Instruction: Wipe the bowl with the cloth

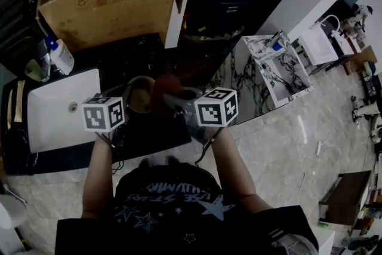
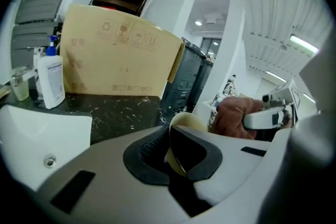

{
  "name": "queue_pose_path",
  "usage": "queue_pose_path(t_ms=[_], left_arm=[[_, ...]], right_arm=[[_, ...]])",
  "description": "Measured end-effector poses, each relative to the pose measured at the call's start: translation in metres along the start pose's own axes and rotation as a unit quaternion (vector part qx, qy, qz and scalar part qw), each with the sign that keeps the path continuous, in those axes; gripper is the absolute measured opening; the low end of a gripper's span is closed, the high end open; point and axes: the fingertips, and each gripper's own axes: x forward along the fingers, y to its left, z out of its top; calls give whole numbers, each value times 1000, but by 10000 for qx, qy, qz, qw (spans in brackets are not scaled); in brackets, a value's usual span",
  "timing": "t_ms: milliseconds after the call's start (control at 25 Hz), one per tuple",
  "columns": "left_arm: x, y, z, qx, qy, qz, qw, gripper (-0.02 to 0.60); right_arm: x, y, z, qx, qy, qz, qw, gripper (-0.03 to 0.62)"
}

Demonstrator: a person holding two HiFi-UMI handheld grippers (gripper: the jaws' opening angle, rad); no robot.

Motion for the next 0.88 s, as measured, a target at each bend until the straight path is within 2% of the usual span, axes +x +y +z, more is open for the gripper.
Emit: queue_pose_path(t_ms=[160, 240, 320, 400, 480, 560, 720, 880], left_arm=[[-14, 14, 21, -183, -426, 165, 9988, 21], [-18, 10, 33, -176, -686, 39, 9975, 21], [-19, 1, 43, -200, -886, -192, 9957, 21], [-19, -10, 48, -417, -1035, -483, 9926, 20], [-18, -22, 52, -751, -1189, -776, 9870, 20], [-16, -31, 51, -911, -1276, -878, 9837, 20], [-13, -28, 39, -780, -1213, -646, 9874, 20], [-11, -6, 27, -509, -1093, -81, 9927, 21]], right_arm=[[-9, -24, -24, 405, 52, -394, 9984, 46], [0, -26, -43, 553, 232, -398, 9974, 46], [17, -22, -60, 591, 418, -288, 9970, 47], [37, -13, -69, 590, 447, -60, 9972, 47], [53, -2, -68, 665, 280, 203, 9972, 47], [63, 7, -63, 786, 86, 421, 9960, 48], [65, 22, -54, 1098, -181, 796, 9906, 47], [59, 20, -60, 1262, -146, 789, 9888, 48]])
